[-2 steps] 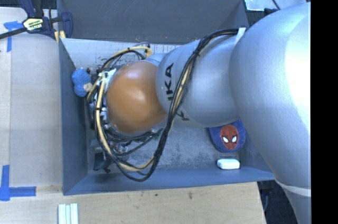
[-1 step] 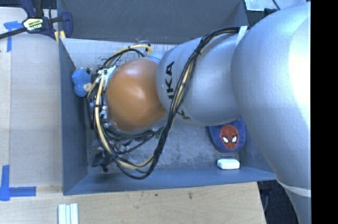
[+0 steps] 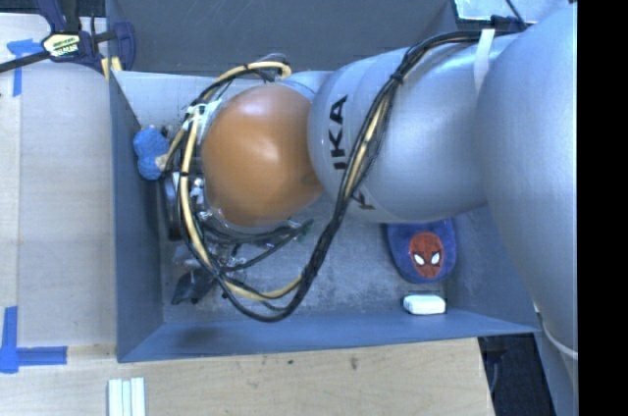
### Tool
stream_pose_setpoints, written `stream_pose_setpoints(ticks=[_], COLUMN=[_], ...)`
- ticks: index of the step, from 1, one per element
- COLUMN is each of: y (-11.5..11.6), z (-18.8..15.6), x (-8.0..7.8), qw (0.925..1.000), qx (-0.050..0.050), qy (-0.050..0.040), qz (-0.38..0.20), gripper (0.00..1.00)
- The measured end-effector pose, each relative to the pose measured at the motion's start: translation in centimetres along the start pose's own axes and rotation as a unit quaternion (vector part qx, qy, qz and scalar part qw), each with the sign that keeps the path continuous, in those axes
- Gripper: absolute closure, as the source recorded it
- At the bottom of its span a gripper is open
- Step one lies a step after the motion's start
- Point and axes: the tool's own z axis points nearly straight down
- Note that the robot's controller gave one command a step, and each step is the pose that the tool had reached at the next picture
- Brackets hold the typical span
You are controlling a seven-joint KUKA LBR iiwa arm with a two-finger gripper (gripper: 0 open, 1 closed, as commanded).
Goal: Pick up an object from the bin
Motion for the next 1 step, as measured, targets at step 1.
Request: stream_pose_setpoints(ticks=[1], y=[-0.11], z=[-4.32], x=[-0.15], qw=[1.0], qx=[0.0], qy=[-0.0001], qz=[0.001], gripper=[1.0])
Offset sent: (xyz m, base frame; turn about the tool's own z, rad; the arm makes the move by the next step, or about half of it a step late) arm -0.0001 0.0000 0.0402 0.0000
